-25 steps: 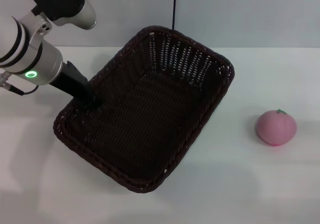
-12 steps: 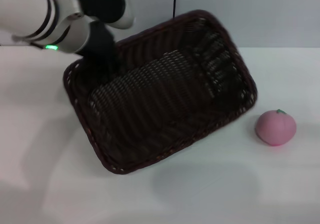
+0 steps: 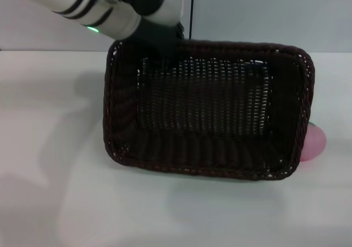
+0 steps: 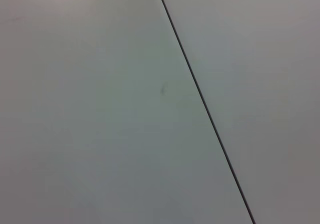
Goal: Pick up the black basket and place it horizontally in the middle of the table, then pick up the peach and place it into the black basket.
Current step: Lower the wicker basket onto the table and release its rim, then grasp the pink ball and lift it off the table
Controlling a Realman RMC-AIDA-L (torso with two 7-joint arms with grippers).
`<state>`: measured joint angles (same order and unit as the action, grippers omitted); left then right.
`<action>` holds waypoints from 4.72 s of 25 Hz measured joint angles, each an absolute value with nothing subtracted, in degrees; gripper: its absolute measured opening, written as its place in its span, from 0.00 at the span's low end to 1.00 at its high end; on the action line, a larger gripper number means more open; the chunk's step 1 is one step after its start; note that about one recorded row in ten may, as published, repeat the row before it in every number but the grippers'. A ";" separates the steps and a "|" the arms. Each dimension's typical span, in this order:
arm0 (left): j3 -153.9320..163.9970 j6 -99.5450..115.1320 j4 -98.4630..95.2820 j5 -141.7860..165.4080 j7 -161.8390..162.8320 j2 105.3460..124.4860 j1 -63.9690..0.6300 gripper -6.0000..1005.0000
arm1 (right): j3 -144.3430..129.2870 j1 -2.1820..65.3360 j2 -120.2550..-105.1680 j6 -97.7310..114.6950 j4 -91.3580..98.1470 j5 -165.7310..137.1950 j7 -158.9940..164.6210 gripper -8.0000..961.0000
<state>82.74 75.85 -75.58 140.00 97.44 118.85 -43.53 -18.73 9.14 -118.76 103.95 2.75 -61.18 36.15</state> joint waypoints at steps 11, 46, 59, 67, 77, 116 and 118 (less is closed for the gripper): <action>85.93 77.46 -72.92 143.39 98.16 119.08 -44.44 0.18 | -18.72 9.00 -118.73 103.92 2.72 -61.18 36.81 0.81; 94.82 72.55 -73.58 148.69 101.09 119.09 -41.56 0.23 | -18.72 9.86 -118.83 101.73 2.72 -62.59 36.82 0.80; 90.20 71.67 -78.76 143.20 103.47 118.57 -38.65 0.41 | -18.72 10.18 -118.83 101.79 2.73 -62.59 36.82 0.80; 85.52 68.07 -83.34 135.21 103.28 118.50 -33.12 0.70 | -19.17 10.01 -118.70 102.16 5.09 -64.17 37.26 0.80; 73.72 58.96 -78.25 92.65 88.28 118.34 -15.91 0.76 | -18.89 7.80 -117.96 99.62 44.89 -90.05 78.09 0.80; 70.15 68.83 -51.43 56.79 61.95 118.04 -4.41 0.76 | -37.88 29.18 -118.45 92.19 55.57 -141.91 118.74 0.76; 70.08 68.82 -51.41 56.68 61.87 118.04 -4.64 0.76 | -37.88 28.92 -118.43 92.35 55.82 -141.94 118.80 0.67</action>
